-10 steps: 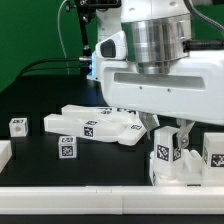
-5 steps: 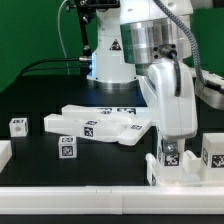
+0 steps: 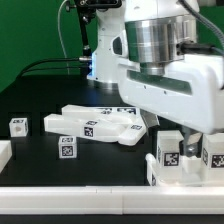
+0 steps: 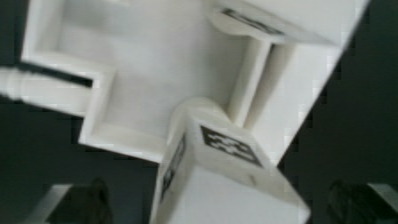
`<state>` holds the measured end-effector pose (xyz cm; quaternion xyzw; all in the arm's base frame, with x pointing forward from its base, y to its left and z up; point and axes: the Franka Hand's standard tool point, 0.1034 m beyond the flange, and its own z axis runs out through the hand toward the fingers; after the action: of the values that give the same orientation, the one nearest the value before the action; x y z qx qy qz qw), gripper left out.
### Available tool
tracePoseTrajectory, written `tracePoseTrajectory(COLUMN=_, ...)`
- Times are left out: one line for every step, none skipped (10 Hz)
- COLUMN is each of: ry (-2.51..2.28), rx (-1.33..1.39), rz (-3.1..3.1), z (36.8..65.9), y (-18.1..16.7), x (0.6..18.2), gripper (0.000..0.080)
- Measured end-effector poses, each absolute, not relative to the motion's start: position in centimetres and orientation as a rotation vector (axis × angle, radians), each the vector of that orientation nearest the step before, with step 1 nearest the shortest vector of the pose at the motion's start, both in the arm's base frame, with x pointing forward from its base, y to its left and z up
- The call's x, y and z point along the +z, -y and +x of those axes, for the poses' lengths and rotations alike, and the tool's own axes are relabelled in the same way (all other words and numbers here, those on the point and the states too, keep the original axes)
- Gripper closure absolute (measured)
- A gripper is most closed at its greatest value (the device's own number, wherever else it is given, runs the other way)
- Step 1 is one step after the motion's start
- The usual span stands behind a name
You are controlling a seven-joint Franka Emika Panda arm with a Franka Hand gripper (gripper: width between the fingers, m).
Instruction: Assemble chair
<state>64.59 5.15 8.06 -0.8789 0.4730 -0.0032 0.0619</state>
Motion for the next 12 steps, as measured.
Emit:
tracePoseTrajectory(ry=-1.344, rx=-0.018, rz=-2.702, z=64.62, y=-4.96, x=8.04, gripper=0.0156)
tracePoseTrajectory(ry=-1.294, rx=-0.022, rz=-2.728, z=64.63, y=-4.85, x=8.04, gripper=0.0151)
tracePoseTrajectory(ry=-1.102, rx=-0.042, rz=-2.819, z=64.68, y=-4.72, x=8.06, gripper=0.0151)
tracePoseTrajectory(ry=-0.812, rx=-0.076, rz=-2.928, z=64.84, y=-4.5, x=8.11, gripper=0.0151)
tracePoseTrajectory(ry=-0.468, rx=-0.129, rz=-3.011, z=65.16, y=-4.7, x=8.05, gripper=0.0151)
tracePoseTrajectory(ry=-0.452, rx=-0.136, rz=-3.015, z=65.09, y=-5.13, x=7.89, gripper=0.0151)
tracePoseTrajectory(ry=-0.503, rx=-0.134, rz=-3.008, z=65.1, y=-4.91, x=7.9, gripper=0.0151)
tracePoseTrajectory(ry=-0.53, rx=-0.133, rz=-3.002, z=65.1, y=-4.85, x=7.89, gripper=0.0256)
tracePoseTrajectory(ry=-0.631, rx=-0.127, rz=-2.979, z=65.1, y=-4.89, x=7.87, gripper=0.0256)
tracePoseTrajectory(ry=-0.771, rx=-0.118, rz=-2.944, z=65.12, y=-4.84, x=7.82, gripper=0.0437)
tracePoseTrajectory(ry=-0.926, rx=-0.106, rz=-2.898, z=65.2, y=-4.69, x=7.79, gripper=0.0502)
tracePoseTrajectory(ry=-1.109, rx=-0.095, rz=-2.828, z=65.2, y=-4.59, x=7.78, gripper=0.0502)
